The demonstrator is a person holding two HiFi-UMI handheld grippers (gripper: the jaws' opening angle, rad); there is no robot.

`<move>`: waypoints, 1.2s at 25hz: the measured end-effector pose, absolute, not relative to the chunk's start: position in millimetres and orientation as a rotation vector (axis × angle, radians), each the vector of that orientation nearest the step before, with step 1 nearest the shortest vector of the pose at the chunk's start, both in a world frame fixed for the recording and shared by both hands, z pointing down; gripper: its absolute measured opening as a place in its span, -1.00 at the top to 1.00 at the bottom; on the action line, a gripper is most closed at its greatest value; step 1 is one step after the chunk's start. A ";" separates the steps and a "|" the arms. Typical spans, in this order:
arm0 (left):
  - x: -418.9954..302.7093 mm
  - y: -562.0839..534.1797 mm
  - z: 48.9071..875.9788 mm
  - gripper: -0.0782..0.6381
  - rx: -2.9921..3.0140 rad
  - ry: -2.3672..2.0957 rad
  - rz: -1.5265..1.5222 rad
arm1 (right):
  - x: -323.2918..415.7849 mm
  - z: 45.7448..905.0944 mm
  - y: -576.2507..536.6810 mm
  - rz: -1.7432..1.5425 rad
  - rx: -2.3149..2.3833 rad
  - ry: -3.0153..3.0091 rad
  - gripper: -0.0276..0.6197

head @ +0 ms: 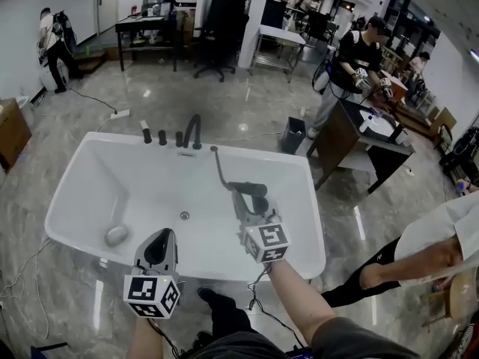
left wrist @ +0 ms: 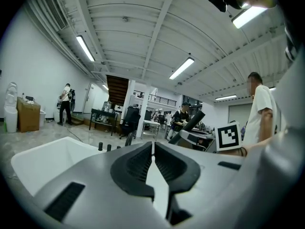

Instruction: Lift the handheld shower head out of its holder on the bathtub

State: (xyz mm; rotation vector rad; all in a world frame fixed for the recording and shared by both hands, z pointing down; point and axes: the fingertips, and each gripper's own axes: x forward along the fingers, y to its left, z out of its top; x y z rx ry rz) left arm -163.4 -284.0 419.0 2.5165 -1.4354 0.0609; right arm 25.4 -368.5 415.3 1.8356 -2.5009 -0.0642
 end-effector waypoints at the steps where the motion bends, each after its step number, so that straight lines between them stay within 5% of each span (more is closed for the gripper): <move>1: -164.3 -277.2 417.3 0.71 2.525 -1.429 0.059 | 23.3 414.1 -359.1 -0.066 1.836 -2.500 0.49; 30: -171.7 -158.5 398.2 0.71 2.587 -1.323 -0.005 | -33.9 380.5 -166.4 -0.246 1.704 -2.574 0.49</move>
